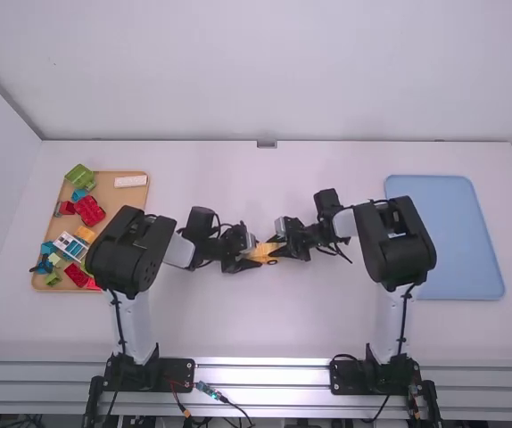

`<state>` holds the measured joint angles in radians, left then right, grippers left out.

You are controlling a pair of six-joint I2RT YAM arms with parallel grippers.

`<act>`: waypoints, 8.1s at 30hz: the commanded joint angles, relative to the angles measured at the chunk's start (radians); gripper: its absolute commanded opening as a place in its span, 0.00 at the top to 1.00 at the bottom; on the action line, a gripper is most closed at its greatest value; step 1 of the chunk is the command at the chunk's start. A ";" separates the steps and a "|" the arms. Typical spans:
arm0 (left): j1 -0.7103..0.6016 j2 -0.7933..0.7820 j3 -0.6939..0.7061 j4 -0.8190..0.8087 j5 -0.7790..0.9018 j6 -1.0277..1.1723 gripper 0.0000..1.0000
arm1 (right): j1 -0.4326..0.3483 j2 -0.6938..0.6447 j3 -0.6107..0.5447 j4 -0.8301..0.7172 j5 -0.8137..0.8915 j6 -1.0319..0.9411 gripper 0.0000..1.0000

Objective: Assemble lego blocks to make yellow taxi

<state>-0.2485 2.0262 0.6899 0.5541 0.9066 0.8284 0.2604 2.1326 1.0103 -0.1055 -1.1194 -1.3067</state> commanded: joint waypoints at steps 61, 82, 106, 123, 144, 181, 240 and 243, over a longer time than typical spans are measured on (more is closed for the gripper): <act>-0.027 0.051 -0.020 -0.044 -0.147 0.036 0.98 | 0.020 -0.127 -0.181 0.290 0.048 0.248 1.00; -0.032 0.051 -0.027 -0.034 -0.200 0.034 0.98 | 0.001 0.003 -0.183 0.351 0.027 0.228 1.00; -0.032 0.051 -0.022 -0.041 -0.234 0.089 0.99 | -0.146 -0.264 0.144 -0.436 -0.042 -0.165 0.75; -0.033 0.051 0.114 -0.260 -0.186 0.241 0.90 | -0.163 -0.338 -0.025 0.015 0.482 0.730 0.01; -0.033 0.051 0.159 -0.340 -0.197 0.235 0.01 | -0.139 -0.338 -0.041 0.036 0.575 0.769 0.01; 0.370 -0.441 0.547 -1.021 -1.426 -1.054 0.01 | -0.148 -0.338 -0.041 0.084 0.604 0.787 0.01; 0.818 -0.019 0.858 -1.234 -0.901 -1.340 0.00 | -0.148 -0.338 -0.037 0.202 0.596 0.910 0.01; 0.818 0.040 0.922 -1.287 -0.904 -1.337 0.02 | -0.148 -0.338 -0.037 0.201 0.596 0.910 0.01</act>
<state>0.5747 2.0186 1.5784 -0.7128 0.0139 -0.5056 0.1139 1.8221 0.9730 0.0967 -0.5163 -0.3988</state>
